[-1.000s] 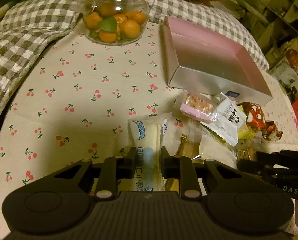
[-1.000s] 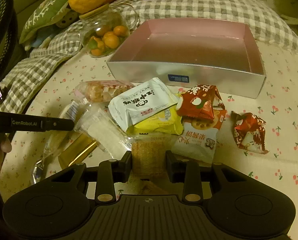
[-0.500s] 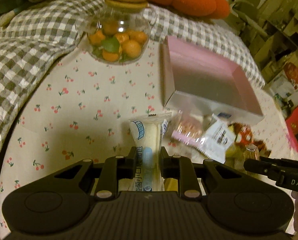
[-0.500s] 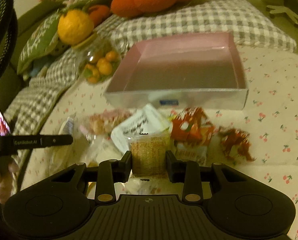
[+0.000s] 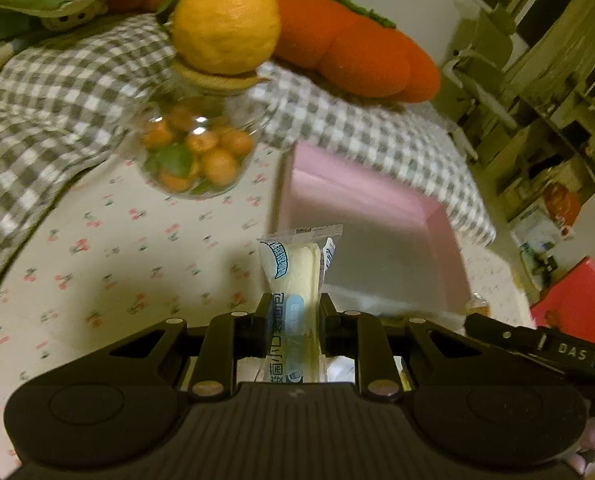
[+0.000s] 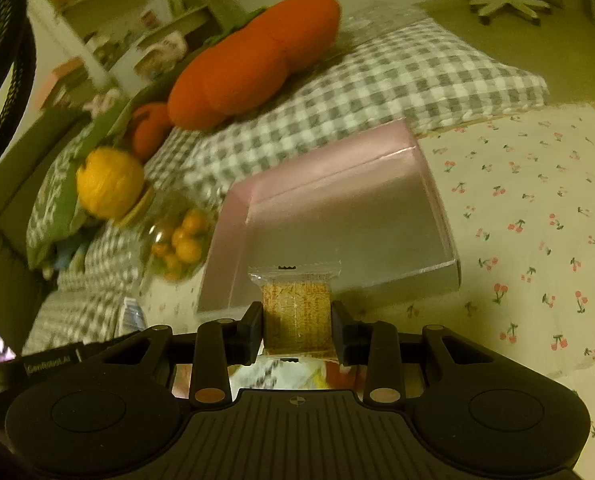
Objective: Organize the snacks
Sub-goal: 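Lift the bread packet with the left tool while the right tool carries the biscuit packet over the pink box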
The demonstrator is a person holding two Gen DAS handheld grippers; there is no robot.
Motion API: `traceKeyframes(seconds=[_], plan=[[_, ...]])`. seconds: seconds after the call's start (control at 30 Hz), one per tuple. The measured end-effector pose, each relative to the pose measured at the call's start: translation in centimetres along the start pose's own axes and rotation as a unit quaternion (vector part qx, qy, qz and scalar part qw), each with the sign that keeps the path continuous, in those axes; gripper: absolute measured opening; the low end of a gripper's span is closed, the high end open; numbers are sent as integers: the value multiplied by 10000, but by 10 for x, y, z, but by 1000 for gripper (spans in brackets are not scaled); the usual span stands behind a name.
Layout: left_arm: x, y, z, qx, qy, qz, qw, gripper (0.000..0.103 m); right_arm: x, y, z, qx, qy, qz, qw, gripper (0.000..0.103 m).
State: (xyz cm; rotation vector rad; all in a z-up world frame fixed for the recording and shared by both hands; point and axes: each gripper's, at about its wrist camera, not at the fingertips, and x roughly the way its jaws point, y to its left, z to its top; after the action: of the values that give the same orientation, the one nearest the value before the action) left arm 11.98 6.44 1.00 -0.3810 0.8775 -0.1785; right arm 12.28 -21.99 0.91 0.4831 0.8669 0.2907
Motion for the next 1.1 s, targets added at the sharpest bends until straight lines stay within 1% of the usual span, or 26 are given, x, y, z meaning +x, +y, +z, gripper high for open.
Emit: traceKeyframes(seconds=[0.13,0.27,0.37,0.5,0.7,0.87,1.1], plan=[[13,-13,7,-48,-156,-96,9998,19,8,-10,9,273,-132,-50,9995,33],[28,-28,15,-139,-272,-234,9993,19,13,-19,16,350,-269,-170,9989,33],[39,-38,22,-27,-377,-255,9990,19,16,-26,20,396,-390,-217,9982,33],[55,-50,30,178,-481,-135,9986,19,24,-37,24,521,-520,-303,9968,33],[76,-59,35,559,-569,127,9967,19,37,-49,27,607,-572,-397,9957,33],[96,-60,32,766,-468,389,9952,19,44,-51,29,522,-602,-507,9955,33],[111,-57,27,911,-353,543,9937,20,51,-56,30,519,-578,-606,9951,34]])
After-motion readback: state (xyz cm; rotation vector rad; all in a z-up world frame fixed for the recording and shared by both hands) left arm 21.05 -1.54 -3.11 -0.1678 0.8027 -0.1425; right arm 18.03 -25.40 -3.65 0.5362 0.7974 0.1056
